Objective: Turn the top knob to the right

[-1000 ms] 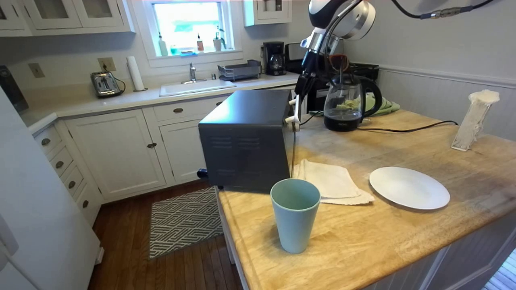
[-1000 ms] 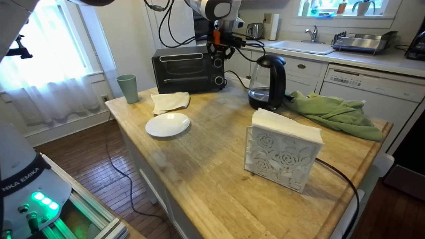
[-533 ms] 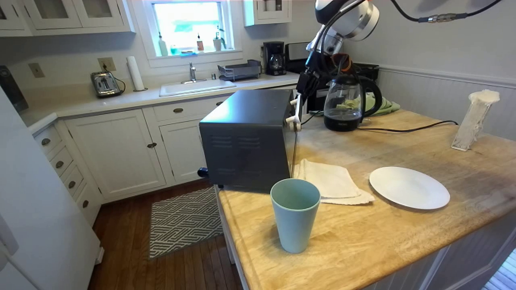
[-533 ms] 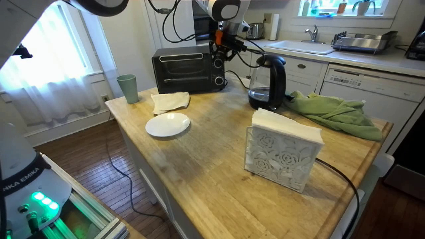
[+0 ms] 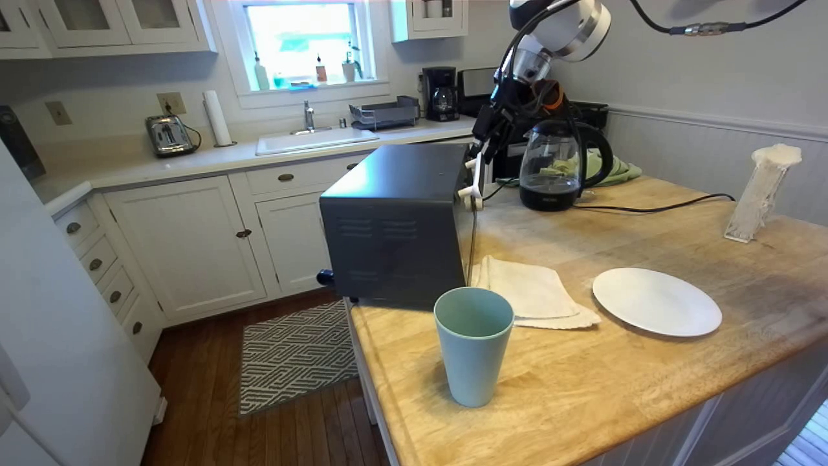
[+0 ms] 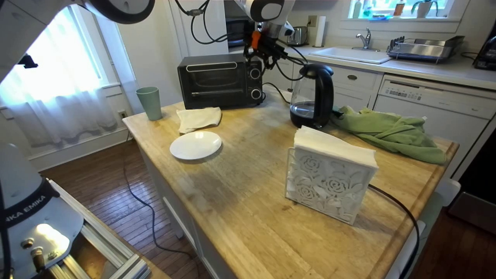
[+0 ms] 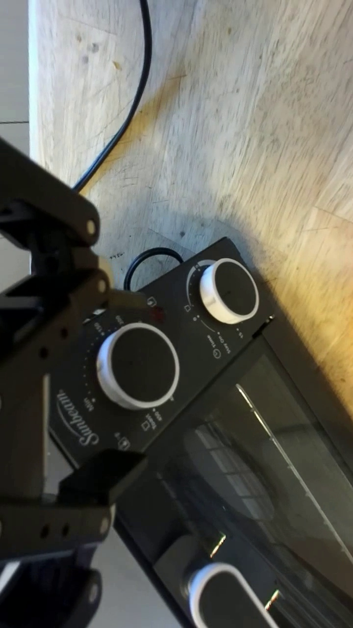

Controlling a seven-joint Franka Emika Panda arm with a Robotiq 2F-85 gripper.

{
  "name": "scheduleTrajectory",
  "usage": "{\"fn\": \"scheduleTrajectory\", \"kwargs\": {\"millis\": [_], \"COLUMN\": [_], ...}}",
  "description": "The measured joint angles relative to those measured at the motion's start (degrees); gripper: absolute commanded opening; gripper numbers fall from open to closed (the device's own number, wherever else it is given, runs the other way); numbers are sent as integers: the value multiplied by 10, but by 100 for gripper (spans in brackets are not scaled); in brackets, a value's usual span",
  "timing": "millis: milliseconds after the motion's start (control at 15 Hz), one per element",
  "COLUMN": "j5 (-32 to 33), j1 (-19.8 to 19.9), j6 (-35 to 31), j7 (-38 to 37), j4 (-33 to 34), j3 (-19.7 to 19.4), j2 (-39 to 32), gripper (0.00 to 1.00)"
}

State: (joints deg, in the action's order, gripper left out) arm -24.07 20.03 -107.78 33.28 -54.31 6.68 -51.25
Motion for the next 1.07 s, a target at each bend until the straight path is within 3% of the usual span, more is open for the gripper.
{"fn": "scheduleTrajectory", "kwargs": {"millis": [333, 800, 1067], "j5": [28, 150, 226], "j1": [-12, -60, -81], "j6": [0, -5, -45], "j7": [22, 88, 115], "j4": [12, 4, -31], "j3": [-2, -24, -51], "j2": [11, 45, 68], "gripper": [100, 100, 100]}}
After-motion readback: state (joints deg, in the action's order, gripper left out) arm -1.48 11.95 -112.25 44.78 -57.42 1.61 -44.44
